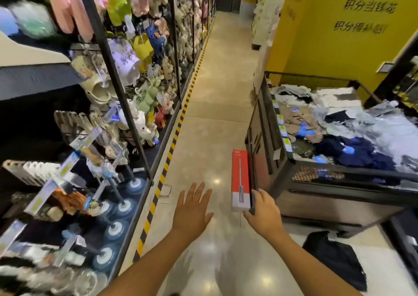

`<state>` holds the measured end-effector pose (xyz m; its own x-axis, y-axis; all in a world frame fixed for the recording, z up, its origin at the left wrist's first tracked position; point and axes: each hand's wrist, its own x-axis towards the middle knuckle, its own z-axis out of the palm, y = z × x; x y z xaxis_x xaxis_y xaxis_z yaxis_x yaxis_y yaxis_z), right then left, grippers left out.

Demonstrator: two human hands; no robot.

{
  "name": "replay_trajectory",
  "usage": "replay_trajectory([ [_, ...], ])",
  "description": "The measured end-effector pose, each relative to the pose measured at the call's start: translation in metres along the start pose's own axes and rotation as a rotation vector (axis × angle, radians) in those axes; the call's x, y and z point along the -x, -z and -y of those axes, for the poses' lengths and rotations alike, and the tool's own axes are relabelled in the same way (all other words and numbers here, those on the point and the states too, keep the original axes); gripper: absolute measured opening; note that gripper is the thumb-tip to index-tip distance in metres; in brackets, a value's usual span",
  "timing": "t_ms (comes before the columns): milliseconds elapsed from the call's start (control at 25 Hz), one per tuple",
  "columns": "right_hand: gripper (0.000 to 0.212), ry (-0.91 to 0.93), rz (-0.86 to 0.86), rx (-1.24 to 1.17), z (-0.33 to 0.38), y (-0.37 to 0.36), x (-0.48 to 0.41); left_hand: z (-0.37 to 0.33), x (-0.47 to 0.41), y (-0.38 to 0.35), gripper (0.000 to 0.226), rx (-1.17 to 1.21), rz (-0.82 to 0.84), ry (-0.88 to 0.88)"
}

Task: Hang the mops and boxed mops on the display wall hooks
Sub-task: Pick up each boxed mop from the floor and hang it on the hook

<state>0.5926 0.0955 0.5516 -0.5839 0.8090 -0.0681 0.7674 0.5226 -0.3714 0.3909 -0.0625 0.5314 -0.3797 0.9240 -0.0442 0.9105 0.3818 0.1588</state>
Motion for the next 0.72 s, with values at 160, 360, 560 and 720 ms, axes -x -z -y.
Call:
replay_trajectory([
  [160, 0.077, -0.073, 0.060, -0.013, -0.008, -0.023, -0.111, 0.038, -0.109, -0.033, 0.084, 0.028, 0.040, -0.023],
  [360, 0.076, -0.213, 0.139, -0.019, -0.025, -0.070, -0.244, 0.082, -0.251, -0.077, 0.080, 0.082, 0.126, -0.065],
  [560, 0.059, -0.239, 0.177, -0.086, -0.077, -0.165, -0.349, 0.098, -0.368, -0.174, 0.076, 0.115, 0.170, -0.140],
  [720, 0.065, -0.296, 0.209, -0.154, -0.153, -0.296, -0.392, 0.103, -0.421, -0.312, 0.075, 0.155, 0.176, -0.165],
])
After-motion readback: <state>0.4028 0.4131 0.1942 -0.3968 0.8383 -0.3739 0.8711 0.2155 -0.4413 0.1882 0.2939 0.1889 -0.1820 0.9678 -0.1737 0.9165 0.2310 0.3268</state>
